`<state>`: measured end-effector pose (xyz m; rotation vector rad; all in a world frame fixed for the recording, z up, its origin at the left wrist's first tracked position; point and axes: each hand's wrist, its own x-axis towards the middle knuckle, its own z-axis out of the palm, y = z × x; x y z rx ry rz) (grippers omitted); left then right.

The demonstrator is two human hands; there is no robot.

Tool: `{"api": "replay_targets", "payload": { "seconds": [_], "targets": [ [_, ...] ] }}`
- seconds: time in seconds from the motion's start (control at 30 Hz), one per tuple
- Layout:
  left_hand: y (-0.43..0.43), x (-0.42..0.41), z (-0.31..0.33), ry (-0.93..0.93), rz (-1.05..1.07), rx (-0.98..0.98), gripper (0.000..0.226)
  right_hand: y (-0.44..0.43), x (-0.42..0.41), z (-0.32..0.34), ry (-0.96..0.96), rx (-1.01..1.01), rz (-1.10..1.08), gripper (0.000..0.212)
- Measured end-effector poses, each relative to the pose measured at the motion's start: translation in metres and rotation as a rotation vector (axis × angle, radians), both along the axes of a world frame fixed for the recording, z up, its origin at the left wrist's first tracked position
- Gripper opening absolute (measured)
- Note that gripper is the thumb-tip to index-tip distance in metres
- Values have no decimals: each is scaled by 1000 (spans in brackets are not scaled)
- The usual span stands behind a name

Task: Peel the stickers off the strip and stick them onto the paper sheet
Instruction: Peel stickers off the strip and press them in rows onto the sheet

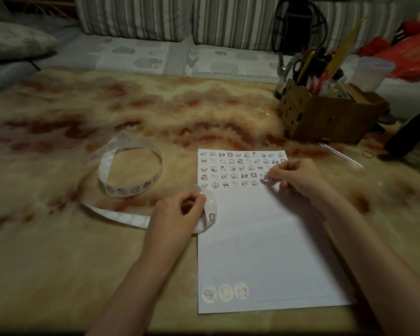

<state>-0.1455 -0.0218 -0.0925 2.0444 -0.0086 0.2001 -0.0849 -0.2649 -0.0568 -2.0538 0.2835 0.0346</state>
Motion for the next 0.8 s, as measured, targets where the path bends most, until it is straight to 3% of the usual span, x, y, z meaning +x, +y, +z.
{"api": "replay_targets", "payload": {
  "seconds": [0.17,0.53,0.8],
  "targets": [
    [-1,0,0,-11,-8,-8,17,-4,4,-8,-2,-46,32,17],
    [-1,0,1,-8,-4,-6,18,-7,6,-19,-49,-75,22,5],
    [-1,0,1,-6,1,-18,17,-4,6,-22,-92,-53,25,15]
  ]
}}
